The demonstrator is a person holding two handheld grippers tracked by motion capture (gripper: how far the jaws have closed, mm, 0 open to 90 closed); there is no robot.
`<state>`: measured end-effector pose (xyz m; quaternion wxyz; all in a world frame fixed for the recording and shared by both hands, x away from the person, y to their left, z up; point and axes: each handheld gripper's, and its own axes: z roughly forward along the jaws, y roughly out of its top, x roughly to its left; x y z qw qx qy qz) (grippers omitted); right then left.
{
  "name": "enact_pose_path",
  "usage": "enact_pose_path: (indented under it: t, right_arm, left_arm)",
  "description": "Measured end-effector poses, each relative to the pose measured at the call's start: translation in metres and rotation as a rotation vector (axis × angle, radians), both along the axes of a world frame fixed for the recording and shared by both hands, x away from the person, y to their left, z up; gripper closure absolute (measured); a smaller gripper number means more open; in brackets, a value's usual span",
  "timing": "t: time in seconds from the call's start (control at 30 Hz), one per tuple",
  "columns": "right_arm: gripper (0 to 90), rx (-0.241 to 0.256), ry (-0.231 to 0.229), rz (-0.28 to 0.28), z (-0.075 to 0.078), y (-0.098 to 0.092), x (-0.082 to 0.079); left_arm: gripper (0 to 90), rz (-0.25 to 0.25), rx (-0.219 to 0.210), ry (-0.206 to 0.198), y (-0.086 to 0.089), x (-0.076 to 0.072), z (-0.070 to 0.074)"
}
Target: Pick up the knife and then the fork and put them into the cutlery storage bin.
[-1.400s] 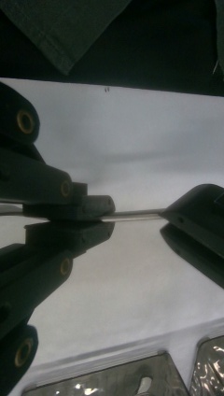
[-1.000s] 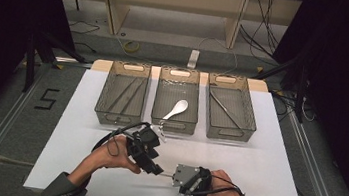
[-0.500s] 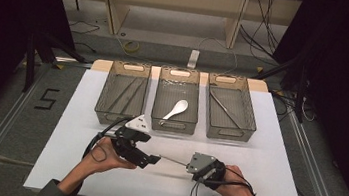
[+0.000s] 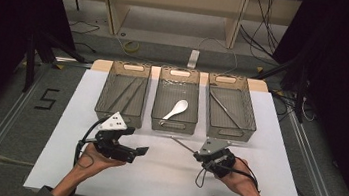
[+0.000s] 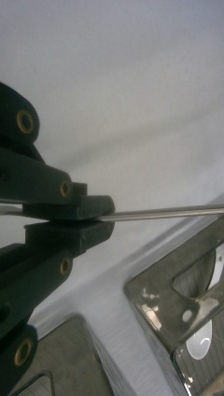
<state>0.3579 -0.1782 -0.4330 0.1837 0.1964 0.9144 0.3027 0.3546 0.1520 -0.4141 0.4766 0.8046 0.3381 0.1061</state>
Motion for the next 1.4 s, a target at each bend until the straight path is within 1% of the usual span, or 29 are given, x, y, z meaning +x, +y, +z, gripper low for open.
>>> enact_pose_path:
  t: [0.07, 0.13, 0.2, 0.33, 0.37, 0.53, 0.6, 0.67, 0.83, 1.0, 1.03, 1.23, 1.3, 1.4]
  right_arm:
    - [88.1, 0.011, 0.002, -0.009, 0.002, -0.002, 0.003]
    - [88.1, 0.025, 0.008, -0.021, 0.004, -0.004, 0.005]
    - [88.1, 0.033, 0.017, -0.034, 0.006, -0.005, 0.006]
    - [88.1, 0.050, 0.025, -0.057, 0.010, -0.010, 0.012]
    - [88.1, 0.058, 0.028, -0.073, 0.012, -0.010, 0.014]
    - [88.1, 0.092, 0.025, -0.106, 0.024, -0.018, 0.024]
    - [88.1, 0.109, 0.022, -0.119, 0.029, -0.021, 0.028]
    - [88.1, 0.121, 0.010, -0.119, 0.033, -0.024, 0.032]
    - [88.1, 0.117, 0.004, -0.144, 0.040, -0.027, 0.044]
    - [88.1, 0.127, 0.005, -0.177, 0.047, -0.032, 0.060]
    - [88.1, 0.129, 0.005, -0.184, 0.049, -0.033, 0.064]
    - [88.0, 0.139, 0.007, -0.234, 0.060, -0.040, 0.087]
    - [88.0, 0.148, 0.006, -0.262, 0.064, -0.043, 0.095]
    - [88.0, 0.146, 0.009, -0.294, 0.066, -0.047, 0.107]
  left_arm:
    - [15.4, 0.009, -0.019, -0.014, 0.003, -0.001, 0.001]
    - [15.3, 0.007, -0.022, -0.026, 0.004, -0.002, 0.001]
    - [15.3, 0.014, -0.017, -0.039, 0.004, -0.004, 0.001]
    - [15.4, 0.027, 0.006, -0.065, 0.005, -0.007, 0.000]
    - [15.4, 0.031, 0.014, -0.073, 0.006, -0.007, 0.001]
    - [15.3, 0.051, -0.006, -0.073, 0.010, -0.008, 0.000]
    - [15.4, 0.061, -0.012, -0.079, 0.011, -0.009, 0.001]
    - [15.4, 0.066, -0.014, -0.090, 0.012, -0.011, 0.001]
    - [15.4, 0.060, 0.003, -0.088, 0.012, -0.013, 0.000]
    - [15.4, 0.067, 0.001, -0.097, 0.014, -0.014, 0.001]
    - [15.3, 0.069, -0.007, -0.096, 0.014, -0.015, 0.001]
    - [14.3, 0.082, -0.011, -0.094, 0.016, -0.015, 0.001]
    - [14.2, 0.083, -0.013, -0.098, 0.017, -0.016, 0.001]
    - [13.7, 0.089, -0.019, -0.096, 0.018, -0.015, 0.001]
